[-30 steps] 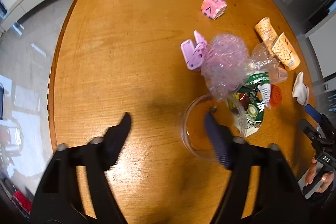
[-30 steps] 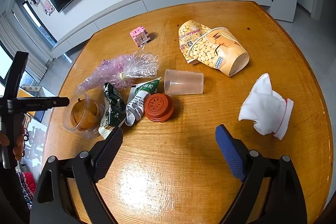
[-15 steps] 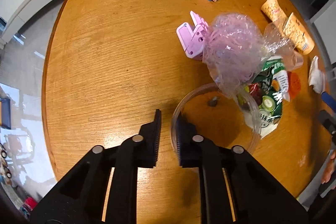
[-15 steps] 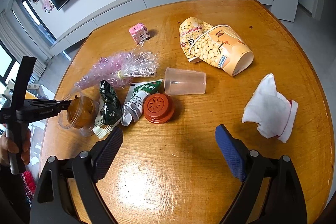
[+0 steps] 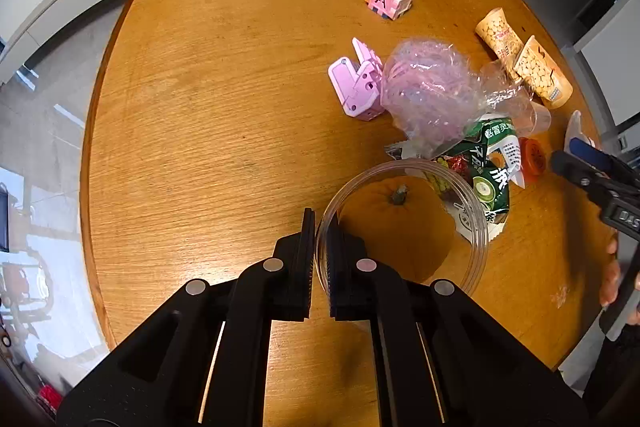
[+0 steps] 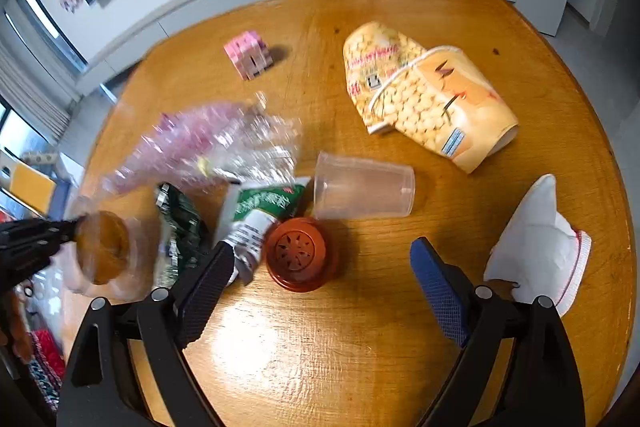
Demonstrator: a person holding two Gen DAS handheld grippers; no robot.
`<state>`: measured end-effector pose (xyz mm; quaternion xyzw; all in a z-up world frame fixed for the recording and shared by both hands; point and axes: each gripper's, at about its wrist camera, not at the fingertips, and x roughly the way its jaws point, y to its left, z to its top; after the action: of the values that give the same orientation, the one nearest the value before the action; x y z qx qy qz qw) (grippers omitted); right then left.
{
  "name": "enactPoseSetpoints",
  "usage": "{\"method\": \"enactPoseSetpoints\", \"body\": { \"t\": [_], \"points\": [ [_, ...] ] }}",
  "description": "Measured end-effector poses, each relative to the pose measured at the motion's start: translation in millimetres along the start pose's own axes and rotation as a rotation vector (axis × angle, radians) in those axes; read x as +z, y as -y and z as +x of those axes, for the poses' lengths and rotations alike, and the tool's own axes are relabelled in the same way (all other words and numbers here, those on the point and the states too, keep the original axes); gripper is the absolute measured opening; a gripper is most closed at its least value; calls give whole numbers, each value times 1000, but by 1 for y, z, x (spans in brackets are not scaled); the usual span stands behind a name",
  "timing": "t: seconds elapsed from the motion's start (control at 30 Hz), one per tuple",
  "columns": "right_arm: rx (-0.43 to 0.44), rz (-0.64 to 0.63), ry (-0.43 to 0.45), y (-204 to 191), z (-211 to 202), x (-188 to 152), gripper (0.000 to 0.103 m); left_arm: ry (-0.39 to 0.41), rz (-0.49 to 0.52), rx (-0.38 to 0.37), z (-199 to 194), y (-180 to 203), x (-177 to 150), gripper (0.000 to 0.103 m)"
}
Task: Collect trash
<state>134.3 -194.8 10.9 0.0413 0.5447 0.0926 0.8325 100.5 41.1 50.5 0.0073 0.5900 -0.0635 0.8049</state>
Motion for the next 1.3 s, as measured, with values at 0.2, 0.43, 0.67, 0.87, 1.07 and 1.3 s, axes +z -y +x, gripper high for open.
{"method": "enactPoseSetpoints", "body": {
  "t": [0.2,0.43,0.67,0.87,1.07,1.3],
  "points": [
    [40,25,-57,1,14,2,46,10,-13,-10,-11,-2,-7,5],
    [12,-36,10,6,-32,-33,46,40,2,-27,-32,9,-17,5],
    [-6,-17,94,34,-103,-88,46,96,73,-38,-70,54,-26,5],
    [-50,37,162,79,-158,-140,46,133,178,-89,-90,130,-43,5],
    [-109,123,203,139,-201,-201,46,145,318,-171,-92,234,-66,5],
    [-232,304,223,225,-236,-300,46,118,526,-278,-85,371,-108,5]
  ]
}}
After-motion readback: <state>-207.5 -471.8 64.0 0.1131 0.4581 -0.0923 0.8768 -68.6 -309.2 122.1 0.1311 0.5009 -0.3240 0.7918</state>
